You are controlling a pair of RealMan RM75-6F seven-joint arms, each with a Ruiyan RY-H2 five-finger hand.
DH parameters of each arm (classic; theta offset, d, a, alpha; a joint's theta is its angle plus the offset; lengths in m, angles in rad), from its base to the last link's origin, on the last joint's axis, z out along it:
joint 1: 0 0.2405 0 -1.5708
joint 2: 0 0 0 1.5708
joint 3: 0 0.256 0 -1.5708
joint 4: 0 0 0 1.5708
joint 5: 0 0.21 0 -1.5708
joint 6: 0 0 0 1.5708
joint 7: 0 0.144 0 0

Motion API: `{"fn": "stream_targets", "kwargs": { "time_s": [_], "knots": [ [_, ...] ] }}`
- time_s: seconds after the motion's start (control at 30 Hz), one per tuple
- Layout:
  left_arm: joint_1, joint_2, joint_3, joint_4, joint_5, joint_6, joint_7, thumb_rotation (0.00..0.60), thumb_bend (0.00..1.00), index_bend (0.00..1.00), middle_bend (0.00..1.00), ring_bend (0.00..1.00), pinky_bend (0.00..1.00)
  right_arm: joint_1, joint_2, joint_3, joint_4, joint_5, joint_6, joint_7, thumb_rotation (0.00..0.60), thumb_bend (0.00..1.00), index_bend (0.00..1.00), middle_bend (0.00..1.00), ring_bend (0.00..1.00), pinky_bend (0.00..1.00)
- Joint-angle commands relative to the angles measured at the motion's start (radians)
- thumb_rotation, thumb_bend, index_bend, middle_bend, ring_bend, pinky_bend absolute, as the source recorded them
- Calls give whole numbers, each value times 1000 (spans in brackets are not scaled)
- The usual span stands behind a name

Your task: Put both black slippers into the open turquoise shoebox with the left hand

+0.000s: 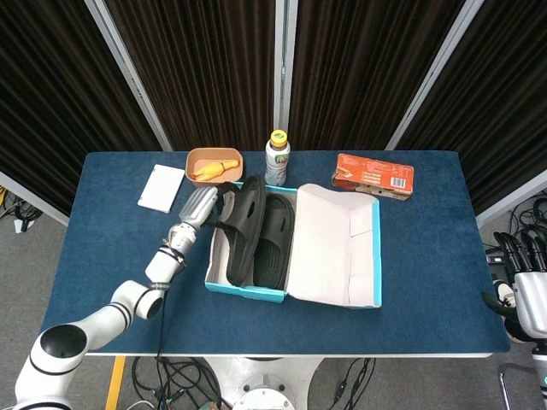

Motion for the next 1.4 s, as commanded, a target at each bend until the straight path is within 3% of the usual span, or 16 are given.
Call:
{"fn": "stream_targets", "kwargs": {
  "time_s": [0.03, 0.27, 0.57, 0.67, 0.8, 0.87, 1.07, 1.27, 1.4],
  "knots": [
    [-8, -6, 6, 0, -16, -49, 13, 600, 0, 592, 589, 680, 541, -1, 1, 0, 0, 1, 1, 0, 600, 51, 31, 99, 0, 63],
    [-19, 12, -11, -50, -86, -157, 112, 600, 0, 584, 596, 680, 541, -4, 2, 0, 5, 5, 2, 6, 600, 52, 31, 99, 0, 63],
    [-5, 8, -32, -92, -170, -177, 284, 600, 0, 569, 591, 678, 541, -3, 0, -1, 14, 5, -2, 17, 600, 52, 31, 99, 0, 63],
    [2, 12, -31, -122, -178, -165, 327, 600, 0, 435, 480, 568, 541, -3, 0, -2, 17, 5, -3, 21, 600, 52, 31, 99, 0, 63],
    [10, 33, -21, -171, -169, -143, 382, 600, 0, 155, 118, 142, 478, -5, 1, -2, 19, 3, -1, 25, 600, 53, 31, 99, 0, 63],
    [15, 39, -22, -189, -174, -128, 415, 600, 0, 113, 29, 46, 397, -5, 1, -2, 21, 2, 0, 29, 600, 54, 32, 99, 0, 63],
    [28, 106, -27, -291, -203, -132, 498, 600, 0, 70, 0, 0, 245, -10, 3, -5, 25, -2, 6, 42, 600, 55, 31, 99, 0, 63],
    [41, 238, -12, -455, -212, -130, 620, 600, 0, 56, 0, 0, 223, -13, 3, -8, 30, -12, 11, 51, 600, 56, 32, 99, 0, 62],
    [54, 340, -29, -606, -230, -125, 640, 600, 0, 92, 0, 0, 214, -17, 4, -10, 29, -16, 17, 53, 600, 56, 31, 99, 0, 63]
  ]
}}
